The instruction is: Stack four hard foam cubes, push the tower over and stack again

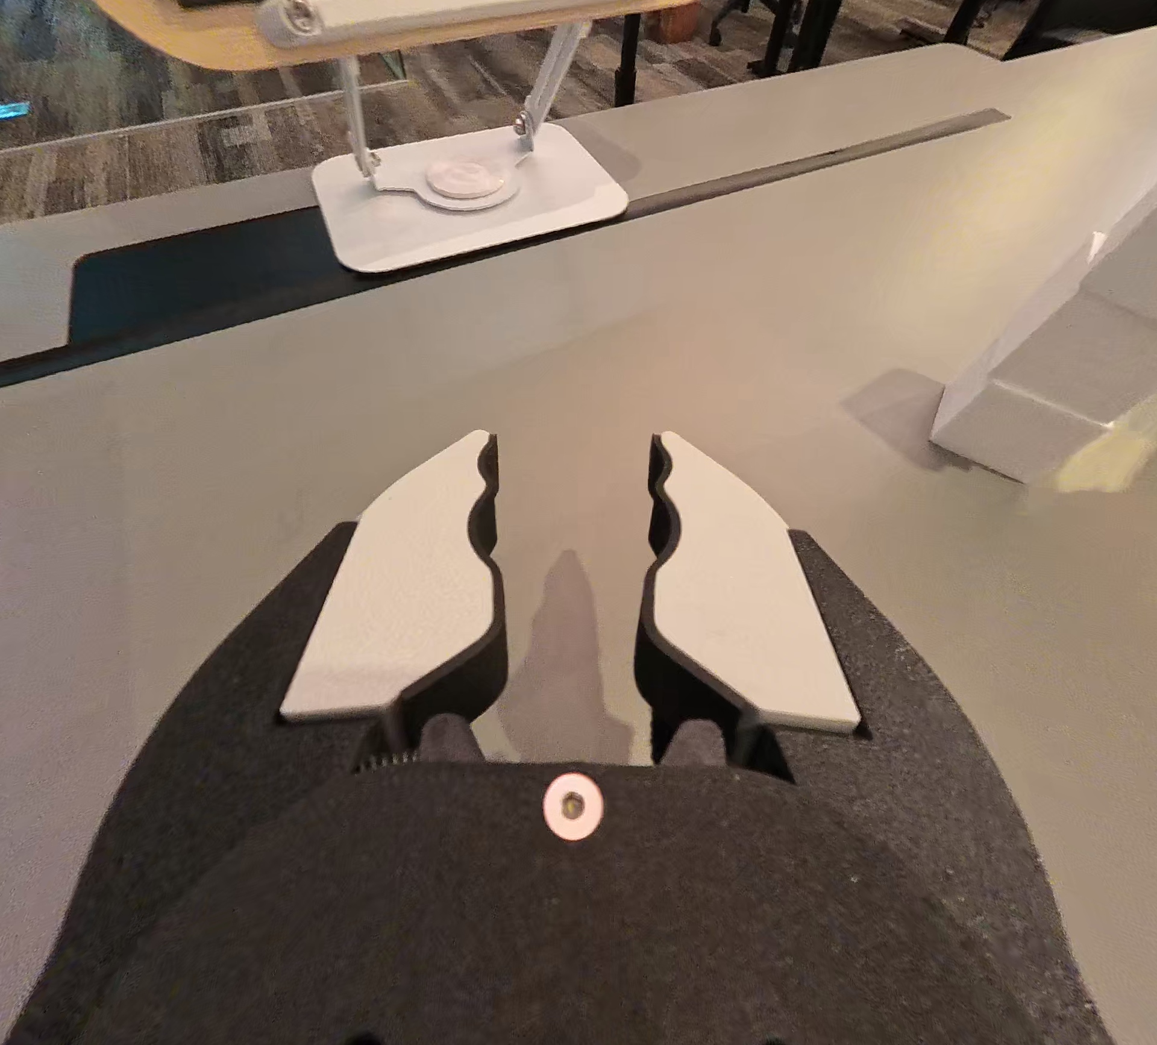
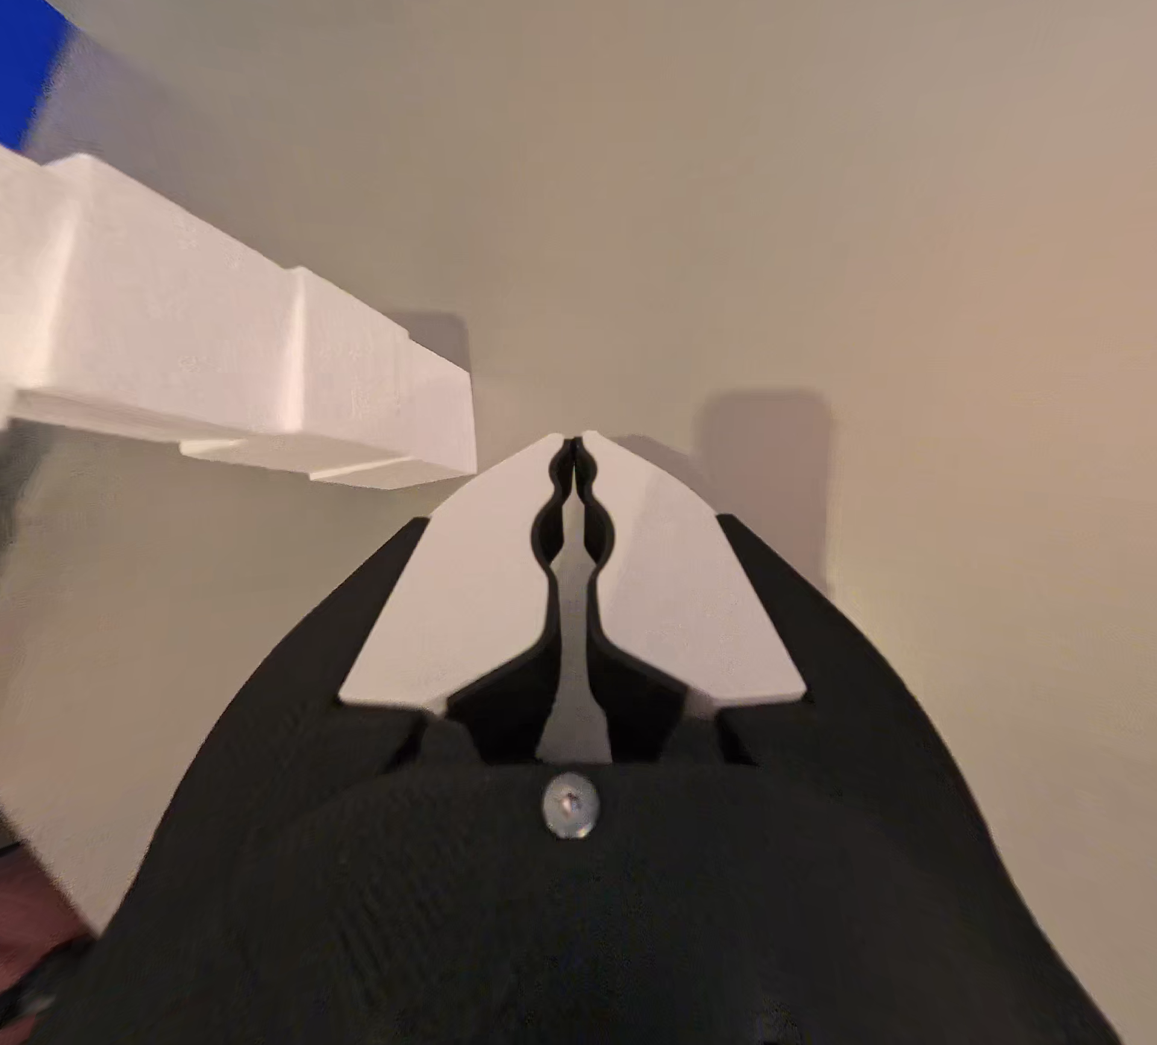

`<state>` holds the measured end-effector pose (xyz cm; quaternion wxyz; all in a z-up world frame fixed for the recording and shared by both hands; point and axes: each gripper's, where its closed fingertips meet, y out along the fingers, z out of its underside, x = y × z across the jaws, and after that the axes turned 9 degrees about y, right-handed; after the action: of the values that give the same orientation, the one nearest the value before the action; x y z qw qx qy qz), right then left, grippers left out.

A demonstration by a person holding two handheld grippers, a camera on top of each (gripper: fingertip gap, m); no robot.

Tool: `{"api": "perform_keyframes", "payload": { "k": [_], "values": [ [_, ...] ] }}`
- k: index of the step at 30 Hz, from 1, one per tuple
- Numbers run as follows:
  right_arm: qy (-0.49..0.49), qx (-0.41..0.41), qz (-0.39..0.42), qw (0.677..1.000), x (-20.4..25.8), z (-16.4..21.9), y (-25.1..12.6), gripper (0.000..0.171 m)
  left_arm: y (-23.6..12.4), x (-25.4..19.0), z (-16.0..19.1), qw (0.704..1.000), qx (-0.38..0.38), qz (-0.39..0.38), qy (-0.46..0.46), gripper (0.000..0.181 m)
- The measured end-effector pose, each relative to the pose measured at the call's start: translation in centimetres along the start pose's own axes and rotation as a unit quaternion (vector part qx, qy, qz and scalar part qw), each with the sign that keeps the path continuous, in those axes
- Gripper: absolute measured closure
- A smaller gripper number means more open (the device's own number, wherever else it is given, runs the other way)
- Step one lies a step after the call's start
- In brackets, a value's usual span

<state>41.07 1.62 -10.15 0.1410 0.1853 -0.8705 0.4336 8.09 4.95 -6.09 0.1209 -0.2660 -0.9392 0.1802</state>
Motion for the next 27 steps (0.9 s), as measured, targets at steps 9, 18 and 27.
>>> {"api": "perform_keyframes", "payload": {
  "k": [9,18,27],
  "values": [
    [-0.155,0.017,0.057,0.986,12.6,-3.1,2.1,0.17,-3.4,4.9,-0.8,0.995,-0.018,-0.1,-0.015,0.135],
    [-0.235,-0.035,-0.008,0.971,20.2,-5.8,1.2,0.17,-9.0,7.6,-4.2,0.982,-0.136,-0.119,-0.046,0.133],
    [-0.275,-0.097,-0.12,0.949,17.5,-5.8,-1.3,0.138,-7.6,3.8,-3.6,0.994,-0.101,0.022,-0.021,0.118]
  ]
}}
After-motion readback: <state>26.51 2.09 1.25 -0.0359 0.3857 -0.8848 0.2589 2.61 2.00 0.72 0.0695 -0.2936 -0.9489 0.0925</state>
